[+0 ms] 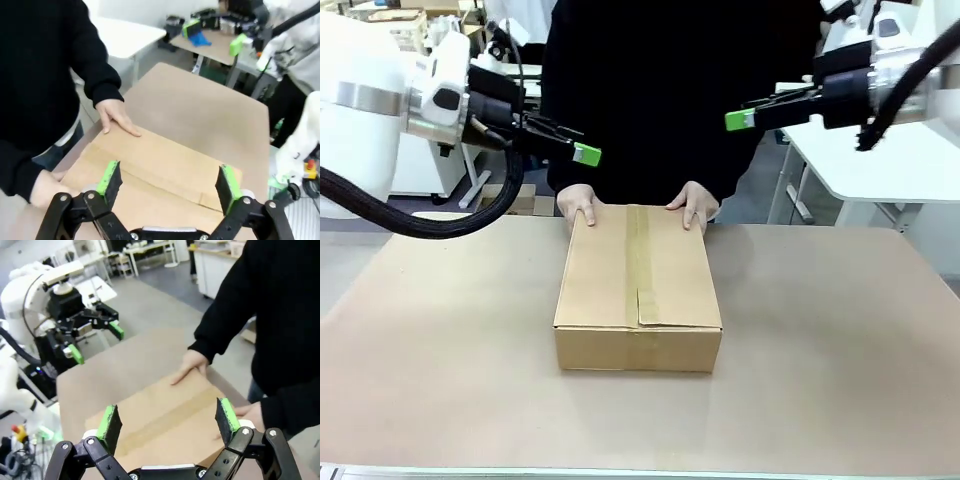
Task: Pack the gift set into the box.
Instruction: Press and hold the closed box until the human finishes sealing it.
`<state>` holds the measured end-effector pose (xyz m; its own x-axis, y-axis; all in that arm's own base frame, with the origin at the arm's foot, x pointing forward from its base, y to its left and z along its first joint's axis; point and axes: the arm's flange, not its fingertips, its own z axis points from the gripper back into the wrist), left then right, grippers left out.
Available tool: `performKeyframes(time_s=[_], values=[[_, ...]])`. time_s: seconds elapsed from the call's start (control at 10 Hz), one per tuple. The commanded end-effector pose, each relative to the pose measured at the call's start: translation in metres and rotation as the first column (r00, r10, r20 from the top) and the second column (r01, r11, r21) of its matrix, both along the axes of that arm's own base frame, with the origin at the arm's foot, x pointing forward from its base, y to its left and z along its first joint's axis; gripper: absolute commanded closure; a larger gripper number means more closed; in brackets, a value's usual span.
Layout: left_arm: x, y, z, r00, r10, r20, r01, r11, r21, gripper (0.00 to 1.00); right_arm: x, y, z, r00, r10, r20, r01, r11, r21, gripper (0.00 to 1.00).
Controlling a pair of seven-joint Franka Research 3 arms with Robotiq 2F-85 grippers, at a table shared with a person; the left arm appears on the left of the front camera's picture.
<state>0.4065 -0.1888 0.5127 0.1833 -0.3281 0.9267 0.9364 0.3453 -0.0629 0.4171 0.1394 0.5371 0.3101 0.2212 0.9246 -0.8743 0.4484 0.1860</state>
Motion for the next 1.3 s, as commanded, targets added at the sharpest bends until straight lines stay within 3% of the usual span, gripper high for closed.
performKeyframes(time_s=[0.0,0.1,0.2,0.3,0.4,0.5,0.6,0.7,0.8,0.9,1.0,1.1,1.2], values=[[-0.013,0.002,0.02,0.989,0.084,0.124,-0.077,0.995,-0.061,0.0,0.014,-0.008,-0.001,0.993,0.044,-0.109,-0.039,0.998,0.046,0.0],[0.0,0.0,0.0,1.0,0.0,0.0,0.0,1.0,0.0,0.0,0.0,0.0,0.0,1.0,0.0,0.0,0.0,1.0,0.0,0.0],[0.003,-0.018,-0.015,0.941,-0.316,0.121,0.327,0.94,-0.095,0.0,0.008,0.036,-0.02,0.89,0.446,0.099,-0.443,0.895,-0.047,0.0],[0.005,-0.02,-0.038,0.843,-0.495,0.212,0.526,0.839,-0.136,0.0,0.016,0.054,-0.048,0.742,0.636,0.214,-0.639,0.767,-0.06,0.0],[-0.001,-0.019,-0.06,0.821,-0.533,0.206,0.56,0.821,-0.109,0.0,0.023,0.057,-0.08,0.744,0.616,0.258,-0.599,0.786,-0.152,0.0],[-0.007,-0.018,-0.078,0.846,-0.511,0.153,0.526,0.846,-0.084,0.0,0.025,0.054,-0.114,0.765,0.572,0.296,-0.54,0.82,-0.188,0.0],[-0.016,-0.018,-0.097,0.843,-0.532,0.076,0.537,0.841,-0.072,0.0,0.022,0.053,-0.14,0.816,0.508,0.276,-0.415,0.847,-0.333,0.0],[-0.022,-0.02,-0.115,0.851,-0.525,0.019,0.525,0.849,-0.061,0.0,0.017,0.052,-0.149,0.817,0.492,0.299,-0.405,0.861,-0.309,0.0],[-0.01,-0.017,-0.128,0.935,-0.353,0.023,0.354,0.935,-0.032,0.0,0.017,0.048,-0.151,0.846,0.499,0.187,-0.43,0.847,-0.314,0.0],[-0.021,-0.026,-0.112,0.842,-0.534,0.074,0.539,0.837,-0.093,0.0,0.018,0.052,-0.145,0.79,0.568,0.23,-0.499,0.815,-0.295,0.0],[-0.021,-0.026,-0.112,0.842,-0.534,0.074,0.539,0.837,-0.093,0.0,0.018,0.052,-0.145,0.79,0.568,0.23,-0.499,0.815,-0.295,0.0],[-0.018,-0.016,-0.133,0.876,-0.481,0.034,0.482,0.874,-0.06,0.0,0.021,0.043,-0.159,0.812,0.544,0.211,-0.468,0.824,-0.319,0.0],[-0.016,-0.02,-0.138,0.833,-0.546,0.091,0.53,0.833,0.158,0.0,0.02,0.06,-0.162,0.778,0.599,0.188,-0.532,0.788,-0.311,0.0]])
